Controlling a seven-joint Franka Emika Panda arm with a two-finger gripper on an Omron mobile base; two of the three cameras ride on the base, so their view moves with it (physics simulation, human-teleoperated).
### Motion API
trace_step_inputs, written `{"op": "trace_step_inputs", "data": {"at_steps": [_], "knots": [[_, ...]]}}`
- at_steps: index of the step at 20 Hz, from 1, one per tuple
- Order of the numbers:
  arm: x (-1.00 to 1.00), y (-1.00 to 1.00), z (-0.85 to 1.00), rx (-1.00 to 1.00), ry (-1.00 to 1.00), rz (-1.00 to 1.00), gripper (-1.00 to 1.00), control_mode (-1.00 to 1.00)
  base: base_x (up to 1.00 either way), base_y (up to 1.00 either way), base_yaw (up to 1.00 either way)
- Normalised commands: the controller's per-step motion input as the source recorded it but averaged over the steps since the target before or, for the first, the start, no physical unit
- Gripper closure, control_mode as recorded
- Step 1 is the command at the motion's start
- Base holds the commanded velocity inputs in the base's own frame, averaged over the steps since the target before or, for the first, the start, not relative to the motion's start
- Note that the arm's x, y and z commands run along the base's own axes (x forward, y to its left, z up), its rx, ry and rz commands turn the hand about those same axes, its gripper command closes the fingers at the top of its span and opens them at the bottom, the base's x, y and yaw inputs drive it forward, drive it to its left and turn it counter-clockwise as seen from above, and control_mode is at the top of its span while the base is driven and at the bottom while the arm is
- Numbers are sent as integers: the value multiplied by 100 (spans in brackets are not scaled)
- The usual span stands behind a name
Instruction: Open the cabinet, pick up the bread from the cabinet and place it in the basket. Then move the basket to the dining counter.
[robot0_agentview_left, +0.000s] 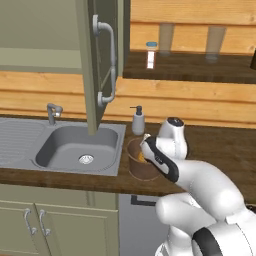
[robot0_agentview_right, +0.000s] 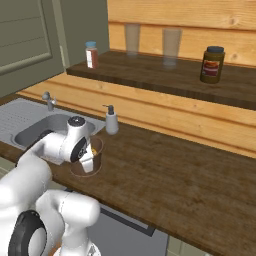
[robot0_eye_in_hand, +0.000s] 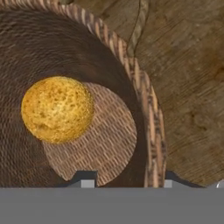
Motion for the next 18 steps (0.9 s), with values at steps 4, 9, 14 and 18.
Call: {"op": "trace_step_inputs", "data": {"at_steps": [4, 9, 14, 18], "knots": [[0, 9, -36, 0, 14, 0, 100, -100, 0, 0, 0], [-27, -36, 23, 2, -3, 0, 100, -100, 0, 0, 0], [-69, -72, 90, 7, -24, 2, 100, -100, 0, 0, 0], [-78, -73, 92, 1, -14, 9, 100, -100, 0, 0, 0]]}}
